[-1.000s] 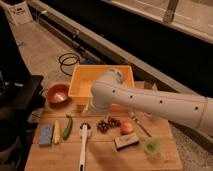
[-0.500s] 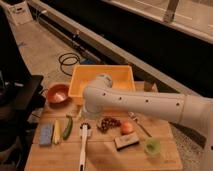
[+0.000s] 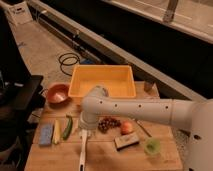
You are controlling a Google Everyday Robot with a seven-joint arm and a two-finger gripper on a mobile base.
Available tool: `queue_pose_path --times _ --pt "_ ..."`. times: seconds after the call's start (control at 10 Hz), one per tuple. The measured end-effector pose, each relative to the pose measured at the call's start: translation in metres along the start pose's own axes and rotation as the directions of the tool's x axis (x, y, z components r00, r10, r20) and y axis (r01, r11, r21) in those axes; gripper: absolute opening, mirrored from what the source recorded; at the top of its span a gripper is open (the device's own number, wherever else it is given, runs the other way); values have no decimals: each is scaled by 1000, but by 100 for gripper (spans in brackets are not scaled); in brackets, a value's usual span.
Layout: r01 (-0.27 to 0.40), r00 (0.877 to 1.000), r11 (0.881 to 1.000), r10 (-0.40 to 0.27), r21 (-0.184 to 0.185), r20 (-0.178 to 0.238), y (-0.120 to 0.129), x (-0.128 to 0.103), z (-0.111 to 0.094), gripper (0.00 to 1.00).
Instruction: Place brush in metal cup
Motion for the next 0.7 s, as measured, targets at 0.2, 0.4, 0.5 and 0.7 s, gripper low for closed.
queue_pose_path --times 0.2,0.4,0.5,0.7 --pt "-25 998 1000 25 3 61 3 -5 25 72" --pt "-63 992 998 59 25 114 11 -7 44 72" --pt "-77 989 997 73 23 126 13 -6 50 71" --pt "-150 980 988 146 19 131 16 -2 58 54"
